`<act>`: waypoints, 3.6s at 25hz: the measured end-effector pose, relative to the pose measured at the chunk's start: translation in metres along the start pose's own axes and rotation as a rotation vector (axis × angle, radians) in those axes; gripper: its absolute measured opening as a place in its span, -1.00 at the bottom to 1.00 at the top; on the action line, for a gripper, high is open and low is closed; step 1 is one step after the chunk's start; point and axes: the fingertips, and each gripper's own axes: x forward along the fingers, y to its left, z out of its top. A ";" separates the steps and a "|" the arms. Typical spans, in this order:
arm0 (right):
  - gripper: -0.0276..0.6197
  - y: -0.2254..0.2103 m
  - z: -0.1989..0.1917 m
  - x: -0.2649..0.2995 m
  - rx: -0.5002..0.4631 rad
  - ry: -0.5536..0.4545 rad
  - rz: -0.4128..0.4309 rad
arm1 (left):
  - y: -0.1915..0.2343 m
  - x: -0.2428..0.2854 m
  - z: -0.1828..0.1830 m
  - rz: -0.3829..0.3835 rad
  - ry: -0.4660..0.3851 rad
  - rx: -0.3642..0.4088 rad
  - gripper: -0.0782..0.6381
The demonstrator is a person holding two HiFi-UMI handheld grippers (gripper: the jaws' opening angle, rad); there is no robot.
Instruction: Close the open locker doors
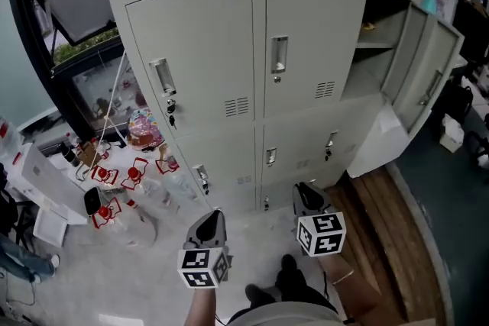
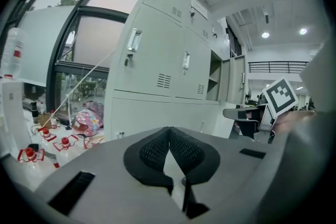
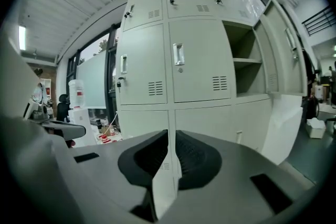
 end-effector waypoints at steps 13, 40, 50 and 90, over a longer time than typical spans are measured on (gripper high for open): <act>-0.82 -0.221 0.008 -0.103 0.077 -0.072 -0.340 | -0.181 0.113 0.003 -0.278 0.045 0.080 -0.72; -0.63 -0.487 0.065 -0.101 0.081 -0.178 -0.355 | -0.384 0.273 0.019 -0.402 0.047 0.146 -0.72; -0.46 -0.500 0.073 -0.081 0.033 -0.148 -0.291 | -0.392 0.287 0.024 -0.395 0.046 0.148 -0.72; -0.54 -0.376 0.099 0.054 -0.159 -0.143 0.025 | -0.292 0.277 0.045 -0.110 0.012 0.071 -0.72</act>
